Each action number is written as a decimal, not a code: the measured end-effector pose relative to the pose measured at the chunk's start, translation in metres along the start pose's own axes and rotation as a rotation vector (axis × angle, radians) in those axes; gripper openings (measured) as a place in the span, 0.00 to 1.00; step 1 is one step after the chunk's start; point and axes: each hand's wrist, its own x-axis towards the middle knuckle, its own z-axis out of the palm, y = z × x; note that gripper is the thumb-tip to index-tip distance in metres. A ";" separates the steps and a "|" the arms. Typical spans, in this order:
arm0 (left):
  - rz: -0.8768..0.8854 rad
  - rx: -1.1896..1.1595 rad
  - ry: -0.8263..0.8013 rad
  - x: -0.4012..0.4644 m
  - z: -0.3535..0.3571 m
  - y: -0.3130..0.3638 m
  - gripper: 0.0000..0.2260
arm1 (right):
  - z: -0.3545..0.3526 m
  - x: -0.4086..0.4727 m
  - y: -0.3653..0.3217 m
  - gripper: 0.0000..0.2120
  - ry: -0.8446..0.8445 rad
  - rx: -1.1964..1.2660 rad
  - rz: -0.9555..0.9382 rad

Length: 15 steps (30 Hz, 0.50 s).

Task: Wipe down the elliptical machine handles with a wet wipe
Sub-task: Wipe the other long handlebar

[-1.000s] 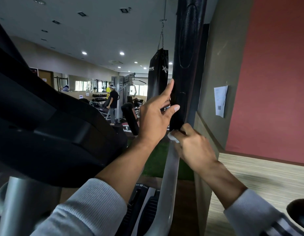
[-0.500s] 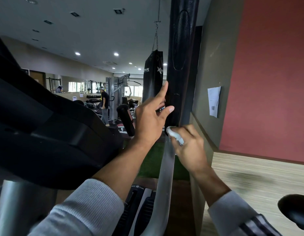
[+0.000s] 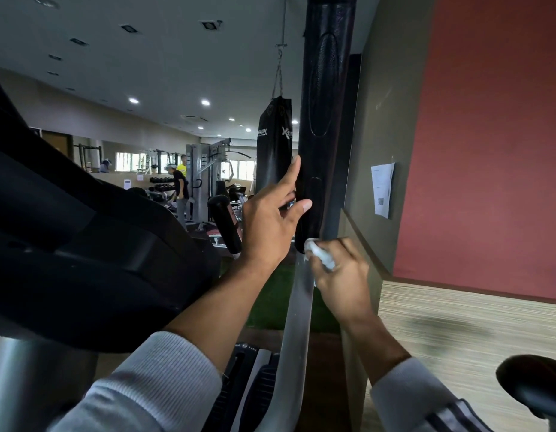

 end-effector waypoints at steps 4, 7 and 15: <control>0.004 0.011 -0.001 -0.001 -0.001 0.001 0.34 | -0.001 -0.011 0.006 0.07 -0.053 0.005 0.036; 0.004 0.005 -0.008 -0.001 0.000 0.000 0.34 | -0.010 -0.007 0.002 0.08 0.051 0.053 0.080; 0.012 0.027 0.005 -0.002 0.001 -0.002 0.32 | 0.002 0.002 -0.006 0.05 -0.035 -0.006 0.098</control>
